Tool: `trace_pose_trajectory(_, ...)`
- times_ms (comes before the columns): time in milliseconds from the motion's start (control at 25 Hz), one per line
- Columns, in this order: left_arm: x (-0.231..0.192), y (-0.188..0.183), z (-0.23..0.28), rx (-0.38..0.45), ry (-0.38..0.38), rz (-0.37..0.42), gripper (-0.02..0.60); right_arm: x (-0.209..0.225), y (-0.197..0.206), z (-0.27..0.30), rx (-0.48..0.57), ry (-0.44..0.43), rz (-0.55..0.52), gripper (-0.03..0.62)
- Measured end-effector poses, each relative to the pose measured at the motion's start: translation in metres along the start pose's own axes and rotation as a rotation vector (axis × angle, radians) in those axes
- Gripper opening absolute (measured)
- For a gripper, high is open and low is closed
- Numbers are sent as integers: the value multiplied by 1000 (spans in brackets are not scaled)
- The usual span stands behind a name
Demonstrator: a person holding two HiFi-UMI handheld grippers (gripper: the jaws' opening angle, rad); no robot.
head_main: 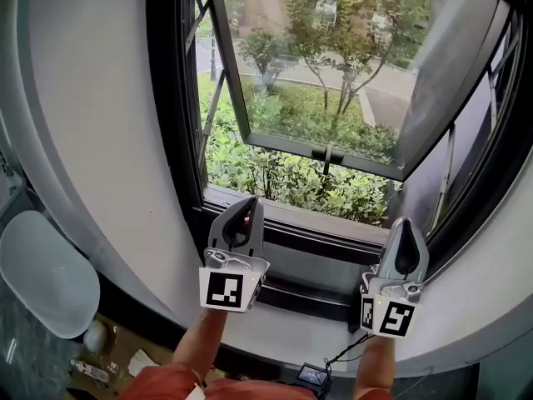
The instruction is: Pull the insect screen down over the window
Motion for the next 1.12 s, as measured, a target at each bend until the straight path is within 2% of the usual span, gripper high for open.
trace_pose_trajectory(240,-14,-27,29,91,-25,28,5,12,-23,38,82,-7,-39,9)
trace_pose_trajectory(400,-20,-46,48,165,-13,60,5,17,-39,60,130,-22,-69,9)
trace_pose_trajectory(640,-33,-96,74,239,-8,106,5,21,-68,93,211,-30,-122,9)
trace_pose_trajectory(920,-34,-138,115,270,20,265,6,36,-114,143,286,-41,-244,9)
trace_pose_trajectory(1120,-30,-165,135,324,30,307,6,47,-133,171,291,-45,-305,9)
Point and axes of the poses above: the fingertips, and each gripper's own axes: z forward along the fingers, x to its right, y out of its underside, the point moved 8 cm from there along -z, backward along the fingers, and after that the axes turned 2 degrees about -z, right-handed, at the moved point
